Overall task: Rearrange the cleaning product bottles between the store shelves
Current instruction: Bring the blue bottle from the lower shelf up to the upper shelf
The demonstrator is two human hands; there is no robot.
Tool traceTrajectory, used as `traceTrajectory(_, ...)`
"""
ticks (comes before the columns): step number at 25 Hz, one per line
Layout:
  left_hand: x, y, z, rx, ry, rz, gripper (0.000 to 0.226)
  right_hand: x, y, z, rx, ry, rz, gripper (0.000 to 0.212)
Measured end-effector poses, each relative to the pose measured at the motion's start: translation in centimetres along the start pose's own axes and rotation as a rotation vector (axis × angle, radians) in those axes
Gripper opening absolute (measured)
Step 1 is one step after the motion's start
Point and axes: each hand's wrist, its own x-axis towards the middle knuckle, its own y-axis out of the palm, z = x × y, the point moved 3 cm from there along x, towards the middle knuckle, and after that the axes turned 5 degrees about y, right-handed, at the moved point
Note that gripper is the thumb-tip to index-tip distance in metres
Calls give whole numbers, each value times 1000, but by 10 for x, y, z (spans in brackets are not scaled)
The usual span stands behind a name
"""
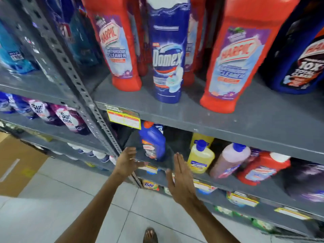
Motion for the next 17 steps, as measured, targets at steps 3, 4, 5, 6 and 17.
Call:
traceTrajectory(3, 41, 2, -6, -113, 76, 82, 85, 36, 35, -12, -104, 115, 103, 64)
traceTrajectory(4, 51, 7, -7, -127, 118, 137, 76, 40, 41, -16, -127, 117, 78, 63)
traceTrajectory(5, 59, 11, -9, -114, 154, 190, 66, 41, 49, -19, -166, 105, 44, 63)
traceTrajectory(6, 64, 12, -12, -123, 178, 243, 58, 42, 54, -20, -208, 81, -2, 63)
traceTrajectory(17, 78, 8, -13, -96, 214, 252, 47, 47, 80, -40, -326, 90, -10, 64)
